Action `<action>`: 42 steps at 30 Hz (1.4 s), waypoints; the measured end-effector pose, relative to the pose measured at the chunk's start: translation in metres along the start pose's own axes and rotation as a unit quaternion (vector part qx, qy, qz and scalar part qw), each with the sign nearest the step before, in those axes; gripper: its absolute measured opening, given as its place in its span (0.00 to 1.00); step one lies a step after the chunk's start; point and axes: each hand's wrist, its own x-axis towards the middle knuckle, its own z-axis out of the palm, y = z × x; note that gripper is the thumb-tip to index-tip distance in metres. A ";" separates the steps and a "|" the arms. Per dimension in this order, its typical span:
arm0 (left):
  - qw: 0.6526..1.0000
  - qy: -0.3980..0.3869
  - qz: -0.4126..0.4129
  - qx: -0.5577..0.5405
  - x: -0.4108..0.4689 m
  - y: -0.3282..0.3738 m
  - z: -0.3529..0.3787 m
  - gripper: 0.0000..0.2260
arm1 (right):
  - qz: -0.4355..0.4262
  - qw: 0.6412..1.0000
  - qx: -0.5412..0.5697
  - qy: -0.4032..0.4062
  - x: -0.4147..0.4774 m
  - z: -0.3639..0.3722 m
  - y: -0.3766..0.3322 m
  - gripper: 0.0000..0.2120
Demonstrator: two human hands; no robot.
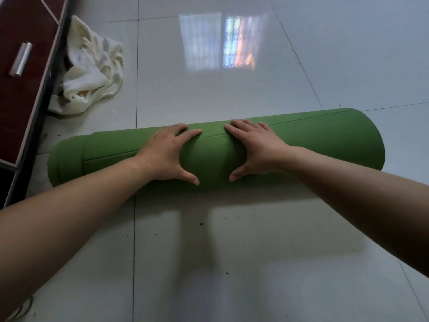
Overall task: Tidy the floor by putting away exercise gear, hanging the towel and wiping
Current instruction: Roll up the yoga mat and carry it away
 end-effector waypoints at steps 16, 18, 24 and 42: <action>0.998 0.044 0.030 0.031 -0.032 0.010 0.012 0.41 | -0.013 0.998 -0.053 0.043 -0.030 0.011 -0.018 0.47; 0.998 0.054 0.033 0.029 -0.038 0.014 0.015 0.40 | -0.014 0.997 -0.048 0.055 -0.036 0.014 -0.021 0.45; 0.998 0.026 0.050 0.032 -0.050 0.018 0.003 0.40 | -0.011 0.998 -0.039 0.047 -0.055 0.007 -0.032 0.43; 0.995 0.078 -0.042 0.045 -0.064 -0.007 -0.001 0.31 | 0.005 0.994 0.070 0.081 -0.042 -0.016 -0.023 0.41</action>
